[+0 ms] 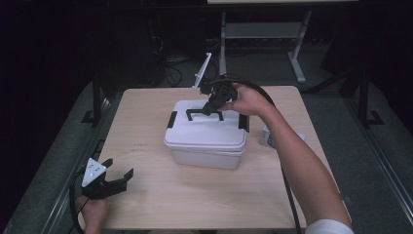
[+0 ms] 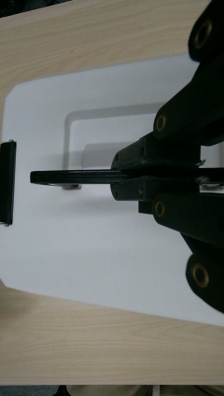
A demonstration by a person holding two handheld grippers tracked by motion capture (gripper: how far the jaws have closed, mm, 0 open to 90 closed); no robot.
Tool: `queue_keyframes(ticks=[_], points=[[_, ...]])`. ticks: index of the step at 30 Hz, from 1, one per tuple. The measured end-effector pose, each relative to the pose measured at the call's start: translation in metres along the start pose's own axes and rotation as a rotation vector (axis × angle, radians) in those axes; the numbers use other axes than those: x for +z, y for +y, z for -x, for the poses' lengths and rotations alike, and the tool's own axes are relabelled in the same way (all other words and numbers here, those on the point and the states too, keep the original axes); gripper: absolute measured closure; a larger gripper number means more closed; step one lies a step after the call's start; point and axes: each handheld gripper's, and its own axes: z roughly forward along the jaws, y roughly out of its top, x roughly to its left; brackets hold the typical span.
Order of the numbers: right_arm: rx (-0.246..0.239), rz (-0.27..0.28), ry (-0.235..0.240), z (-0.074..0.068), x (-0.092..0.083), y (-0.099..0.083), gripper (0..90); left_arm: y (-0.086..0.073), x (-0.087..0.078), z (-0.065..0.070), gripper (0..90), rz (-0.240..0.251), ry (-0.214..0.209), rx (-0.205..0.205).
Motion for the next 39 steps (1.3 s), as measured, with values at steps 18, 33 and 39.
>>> queue_keyframes(ticks=[18, 33, 39], points=[[0.010, 0.023, 0.011, 0.002, 0.011, 0.002, 84.9, 0.000, -0.001, -0.001, 13.7, 0.004, 0.004, -0.002], [0.019, 0.012, -0.005, -0.010, -0.027, -0.015, 84.8, -0.001, -0.001, -0.001, 13.7, -0.002, 0.003, -0.001], [0.032, 0.015, -0.008, -0.019, -0.041, -0.032, 84.8, -0.001, -0.002, -0.001, 13.7, -0.004, 0.006, -0.001]])
